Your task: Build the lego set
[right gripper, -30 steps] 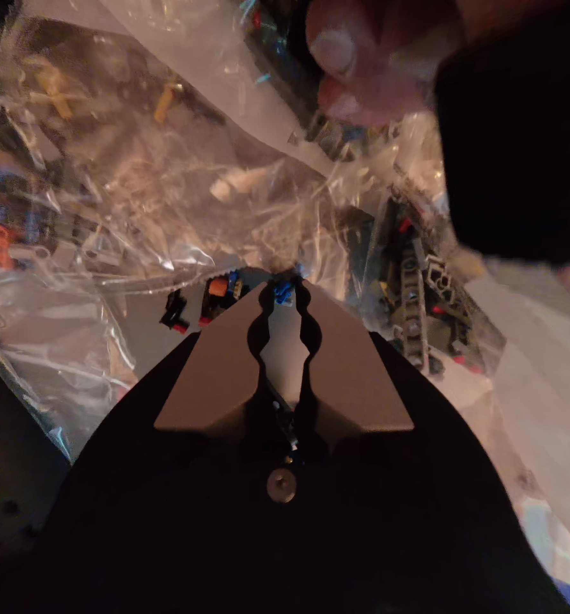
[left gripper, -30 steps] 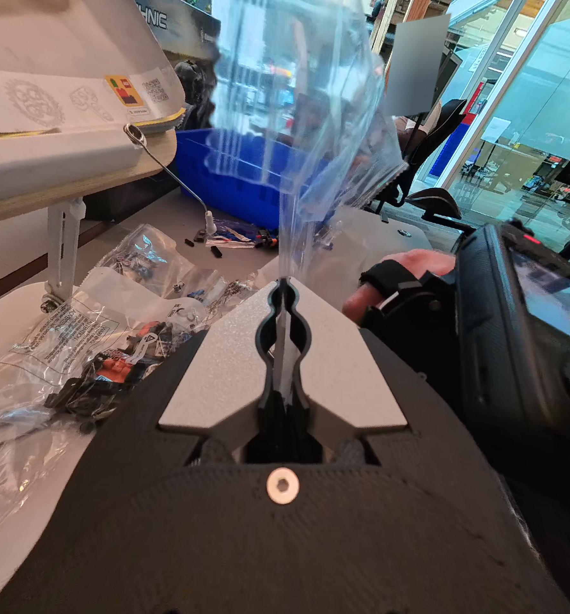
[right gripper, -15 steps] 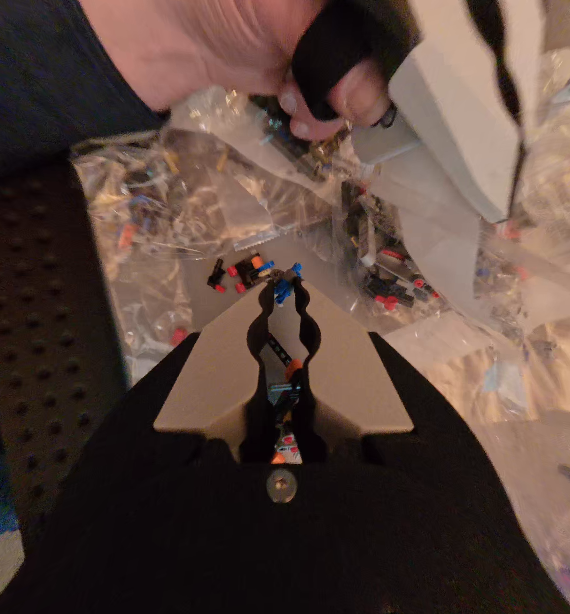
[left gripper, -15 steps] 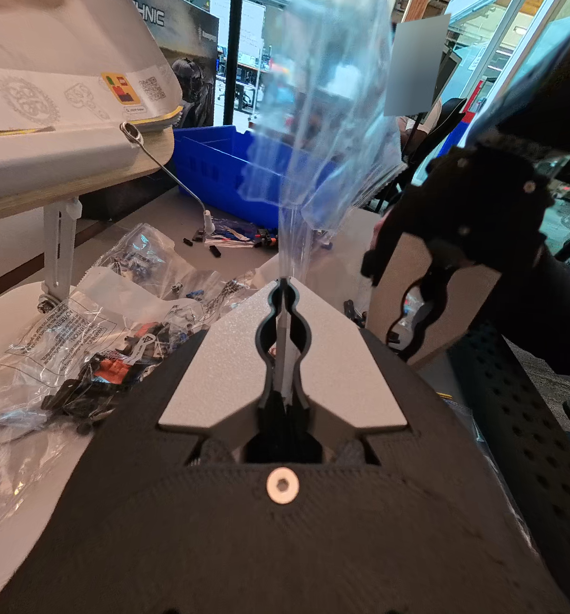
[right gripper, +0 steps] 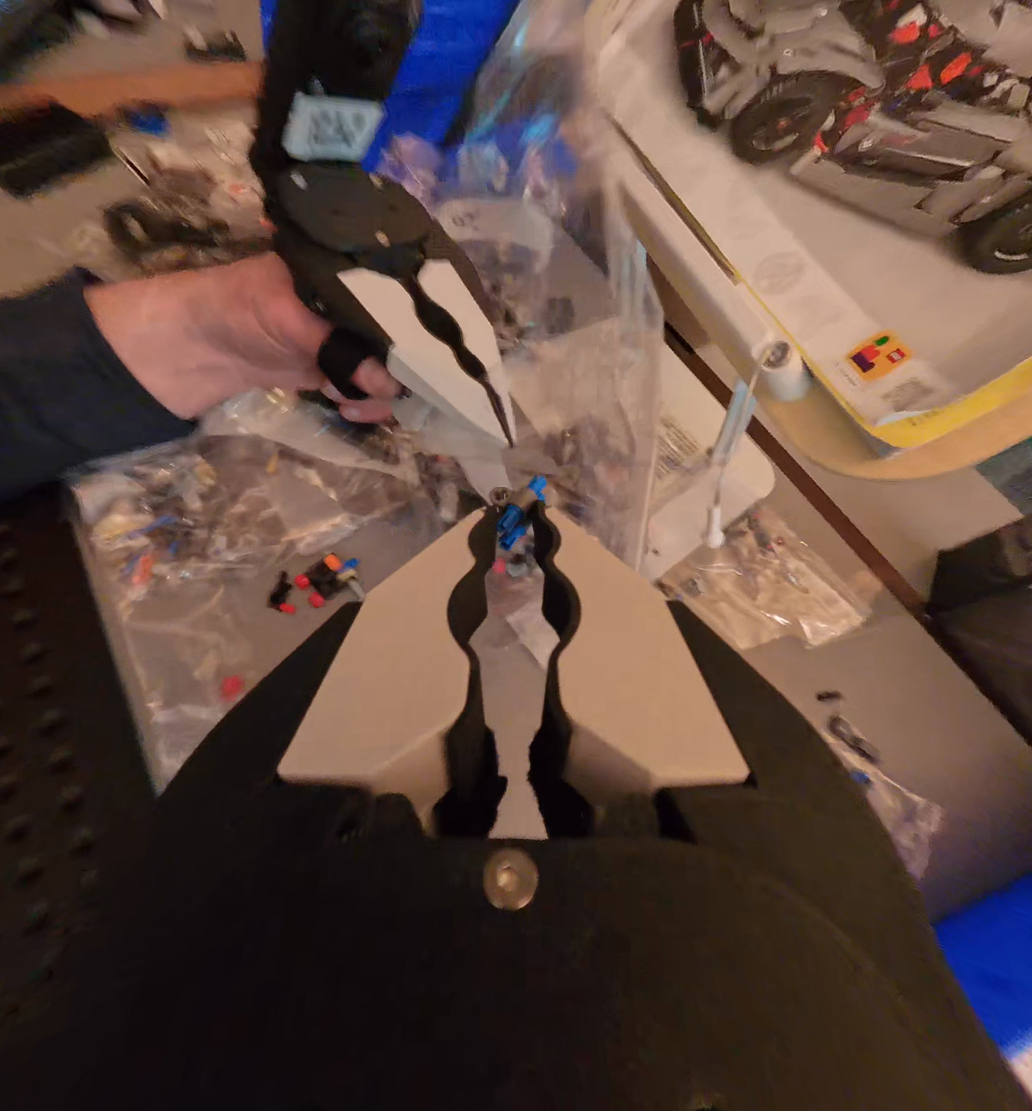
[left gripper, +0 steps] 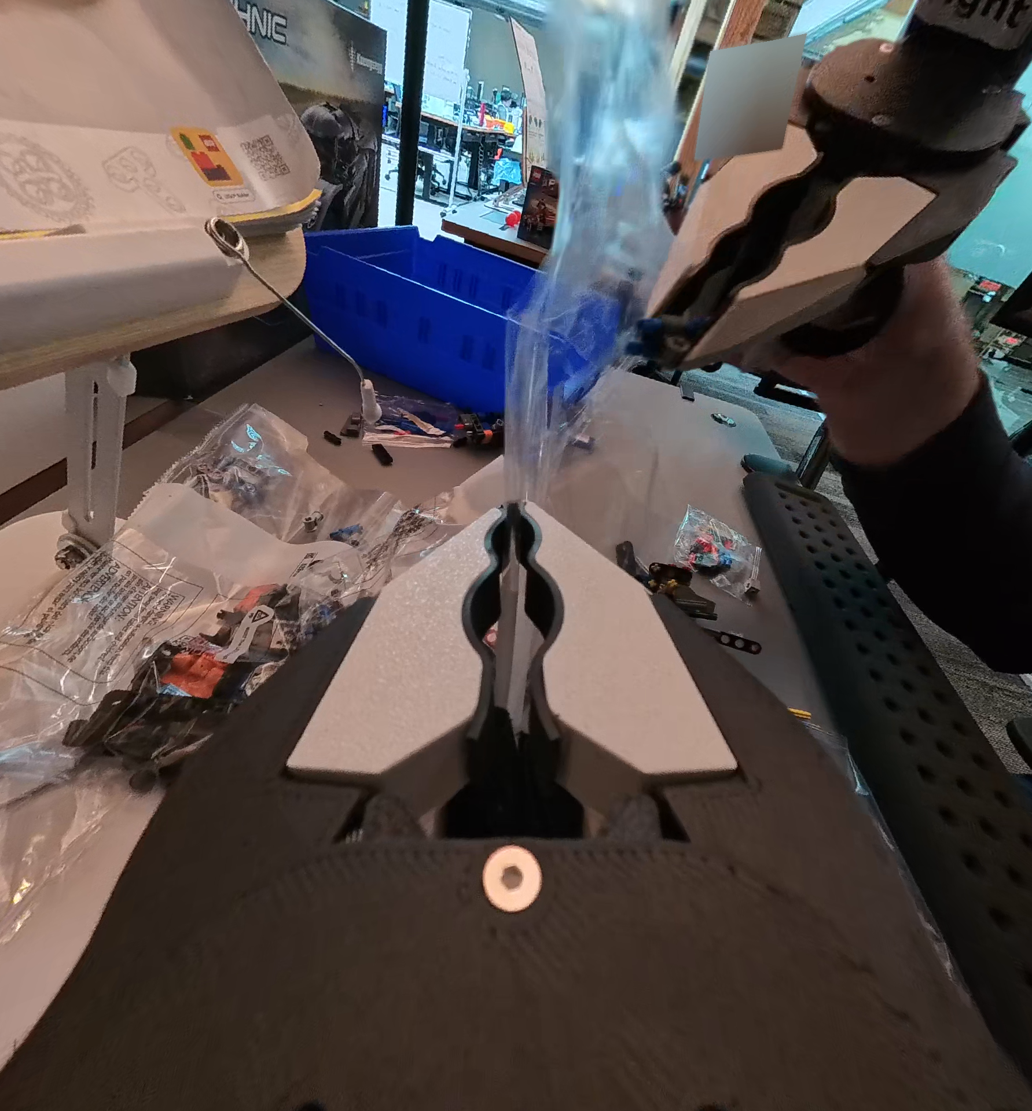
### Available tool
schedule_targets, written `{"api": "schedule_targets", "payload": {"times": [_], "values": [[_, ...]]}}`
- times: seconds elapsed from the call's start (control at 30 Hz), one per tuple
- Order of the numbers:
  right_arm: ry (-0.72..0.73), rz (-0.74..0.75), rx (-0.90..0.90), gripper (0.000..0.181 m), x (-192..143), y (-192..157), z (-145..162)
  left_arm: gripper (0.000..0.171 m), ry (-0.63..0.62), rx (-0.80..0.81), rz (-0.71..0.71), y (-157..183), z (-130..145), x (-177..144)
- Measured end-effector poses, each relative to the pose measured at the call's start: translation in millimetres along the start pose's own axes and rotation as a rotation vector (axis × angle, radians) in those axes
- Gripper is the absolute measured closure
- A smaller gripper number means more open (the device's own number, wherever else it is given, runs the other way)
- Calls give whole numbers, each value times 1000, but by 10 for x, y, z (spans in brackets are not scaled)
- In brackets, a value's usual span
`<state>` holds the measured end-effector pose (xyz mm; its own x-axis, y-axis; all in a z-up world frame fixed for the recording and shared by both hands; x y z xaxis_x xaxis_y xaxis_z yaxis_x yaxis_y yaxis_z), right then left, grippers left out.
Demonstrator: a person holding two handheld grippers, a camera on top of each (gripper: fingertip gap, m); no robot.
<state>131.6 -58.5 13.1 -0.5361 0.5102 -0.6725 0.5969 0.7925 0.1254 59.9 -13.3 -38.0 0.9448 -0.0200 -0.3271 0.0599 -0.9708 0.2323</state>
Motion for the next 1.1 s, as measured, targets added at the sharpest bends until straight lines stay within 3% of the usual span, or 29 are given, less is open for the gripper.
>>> {"api": "schedule_targets", "payload": {"times": [0.13,0.43,0.6,0.73,0.83,0.97,1.1], "values": [[-167,179,-39,172,136,195,151,171,0,11,5,26,-11,3],[-211,173,-23,160,239,186,202,171,10,13,8,35,-32,-13],[-144,-42,-147,163,158,-349,60,171,19,3,-2,5,-36,-38],[-313,-184,-273,160,424,-819,249,171,0,4,-2,8,-4,-2],[-402,-112,-384,165,664,-916,363,171,-13,-4,-13,-11,15,0],[-390,-225,-446,167,761,-1289,355,171,14,-12,-20,-36,-23,-49],[-545,-181,-439,157,1030,-1225,572,171,12,-15,-14,-33,-12,-36]]}}
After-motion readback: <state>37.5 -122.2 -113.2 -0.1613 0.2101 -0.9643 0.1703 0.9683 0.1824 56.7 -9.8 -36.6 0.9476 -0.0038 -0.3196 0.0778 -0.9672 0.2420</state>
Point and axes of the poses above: each gripper's, where its closed fingertips meet, x out along the fingers, z out of its underside, y = z × x across the jaws, the point moved 2 cm from there along -x, back along the fingers, and after that the axes turned 10 degrees about -y, right-handed, at the moved point
